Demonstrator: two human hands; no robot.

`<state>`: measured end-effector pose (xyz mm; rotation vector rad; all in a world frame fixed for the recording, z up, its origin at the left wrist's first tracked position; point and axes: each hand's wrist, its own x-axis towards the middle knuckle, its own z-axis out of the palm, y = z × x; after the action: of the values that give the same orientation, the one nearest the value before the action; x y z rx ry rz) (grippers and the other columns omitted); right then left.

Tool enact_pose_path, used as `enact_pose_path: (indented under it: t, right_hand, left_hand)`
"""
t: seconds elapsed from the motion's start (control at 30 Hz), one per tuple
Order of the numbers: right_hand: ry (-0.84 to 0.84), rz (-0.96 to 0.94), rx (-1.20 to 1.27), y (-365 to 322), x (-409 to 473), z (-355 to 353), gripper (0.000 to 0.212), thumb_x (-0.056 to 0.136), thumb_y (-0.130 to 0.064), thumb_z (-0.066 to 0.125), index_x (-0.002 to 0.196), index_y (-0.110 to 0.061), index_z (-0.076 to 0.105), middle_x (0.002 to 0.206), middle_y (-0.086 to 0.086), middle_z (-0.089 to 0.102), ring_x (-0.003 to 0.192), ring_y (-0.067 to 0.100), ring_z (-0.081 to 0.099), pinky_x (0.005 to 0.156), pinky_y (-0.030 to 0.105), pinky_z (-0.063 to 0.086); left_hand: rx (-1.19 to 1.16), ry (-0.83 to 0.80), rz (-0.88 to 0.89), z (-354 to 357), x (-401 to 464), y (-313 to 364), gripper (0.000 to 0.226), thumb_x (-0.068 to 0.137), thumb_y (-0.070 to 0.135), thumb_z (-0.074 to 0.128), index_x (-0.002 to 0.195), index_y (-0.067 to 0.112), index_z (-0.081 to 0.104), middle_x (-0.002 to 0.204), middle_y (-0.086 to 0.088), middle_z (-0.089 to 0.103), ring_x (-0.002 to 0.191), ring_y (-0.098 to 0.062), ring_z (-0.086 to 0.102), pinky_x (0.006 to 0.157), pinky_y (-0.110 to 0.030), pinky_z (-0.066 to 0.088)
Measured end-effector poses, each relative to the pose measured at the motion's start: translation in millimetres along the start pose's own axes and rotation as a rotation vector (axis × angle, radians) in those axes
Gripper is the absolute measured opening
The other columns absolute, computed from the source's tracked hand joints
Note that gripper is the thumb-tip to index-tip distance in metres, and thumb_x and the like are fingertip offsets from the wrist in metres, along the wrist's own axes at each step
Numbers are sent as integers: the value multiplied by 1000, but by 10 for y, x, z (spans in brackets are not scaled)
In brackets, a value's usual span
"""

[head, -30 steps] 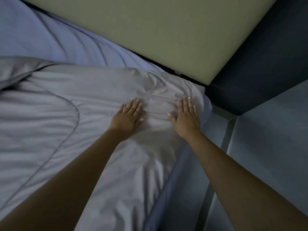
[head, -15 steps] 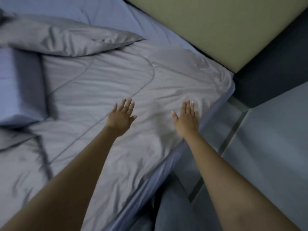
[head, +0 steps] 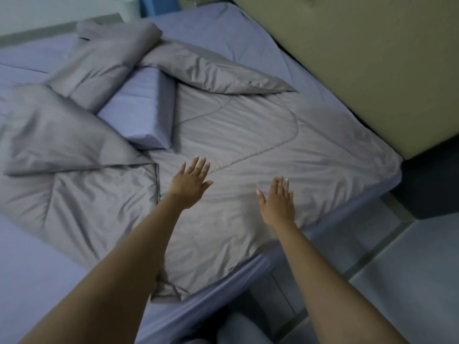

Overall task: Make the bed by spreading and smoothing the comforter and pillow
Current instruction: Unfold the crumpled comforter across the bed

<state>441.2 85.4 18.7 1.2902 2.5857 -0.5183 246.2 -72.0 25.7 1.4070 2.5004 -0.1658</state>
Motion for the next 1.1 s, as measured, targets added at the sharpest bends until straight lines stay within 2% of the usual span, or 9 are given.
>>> enact_pose_path:
  t: [0.17,0.5,0.77,0.9,1.1]
  right_hand:
    - [14,-23,-45,-639,-320,86,74,99,-53,20,152,-6,-2,161,8,-5,148,22,-9,120,37,-1]
    - [4,-67,-81,-2461,-1094,610,72,99,-50,23,152,-5,2,161,9,-2,148,23,-6,120,38,0]
    - [-66,-211,-87,-3477,-1153,861,73,99,-51,24,152,-5,2,161,8,-1,148,23,-5,120,38,2]
    - [-43,-269,-65,-4033,-1242,968,74,99,-51,25,152,-5,4,161,10,1,148,23,-4,120,38,2]
    - [-19,-262,-45,-4798,-1447,1214,74,99,-52,23,151,-4,1,161,10,-2,148,23,-6,118,37,-2]
  left_hand:
    - [-35,15,-73,6,-570,-713,62,103,44,20,154,12,7,162,-5,0,150,-22,-6,120,-42,1]
    - [-27,-8,-181,44,-1842,-2513,62,103,45,17,154,12,4,162,-3,-5,149,-20,-10,120,-42,0]
    - [-76,-1,-346,112,-2473,-3359,63,103,44,20,154,10,7,162,-6,-1,149,-22,-7,120,-43,3]
    - [-81,12,-407,67,-2725,-3877,62,103,45,17,154,12,5,162,-4,-2,149,-21,-8,120,-41,3]
    - [-36,38,-335,90,-2959,-4604,63,103,45,18,154,12,6,162,-4,-1,149,-21,-7,120,-41,3]
